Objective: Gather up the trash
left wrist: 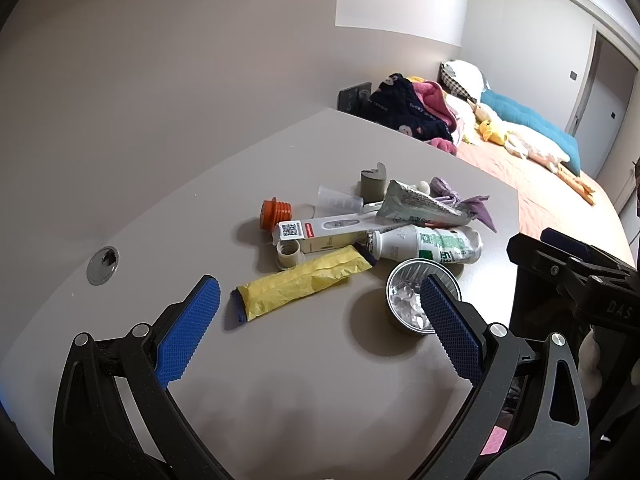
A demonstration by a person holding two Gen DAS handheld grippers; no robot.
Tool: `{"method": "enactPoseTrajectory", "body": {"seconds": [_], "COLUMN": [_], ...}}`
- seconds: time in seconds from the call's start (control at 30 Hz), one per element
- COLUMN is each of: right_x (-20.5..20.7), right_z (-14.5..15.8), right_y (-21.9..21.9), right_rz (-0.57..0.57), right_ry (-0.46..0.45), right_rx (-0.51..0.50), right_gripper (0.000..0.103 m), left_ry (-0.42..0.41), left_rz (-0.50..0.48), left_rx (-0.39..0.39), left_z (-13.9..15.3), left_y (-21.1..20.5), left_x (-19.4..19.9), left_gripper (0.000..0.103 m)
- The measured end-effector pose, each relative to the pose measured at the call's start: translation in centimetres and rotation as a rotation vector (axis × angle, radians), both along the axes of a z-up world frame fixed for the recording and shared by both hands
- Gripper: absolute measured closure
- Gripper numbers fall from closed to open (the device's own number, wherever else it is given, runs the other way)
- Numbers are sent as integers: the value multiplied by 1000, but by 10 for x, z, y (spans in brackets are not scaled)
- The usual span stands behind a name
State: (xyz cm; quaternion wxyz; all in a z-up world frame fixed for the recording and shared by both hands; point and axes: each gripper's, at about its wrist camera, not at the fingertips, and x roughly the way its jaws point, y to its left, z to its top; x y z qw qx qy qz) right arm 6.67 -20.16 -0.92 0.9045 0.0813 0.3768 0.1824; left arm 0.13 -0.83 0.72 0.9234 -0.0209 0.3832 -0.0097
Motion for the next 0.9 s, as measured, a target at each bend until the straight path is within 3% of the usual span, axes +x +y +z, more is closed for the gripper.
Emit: {"method": "enactPoseTrajectory", "body": {"seconds": [0.9], "right_x": [4], "right_z": [-5], "right_y": [5], "right_rz": [11], "right_ry": [16], "right_rx": [-4], "right_gripper": [3], "left_ry": [7], "left_rz": [-9], "left_rx": [10], "left_z": [-3], "left_y": [-6], "left_x": [0], "left_gripper": [6]}}
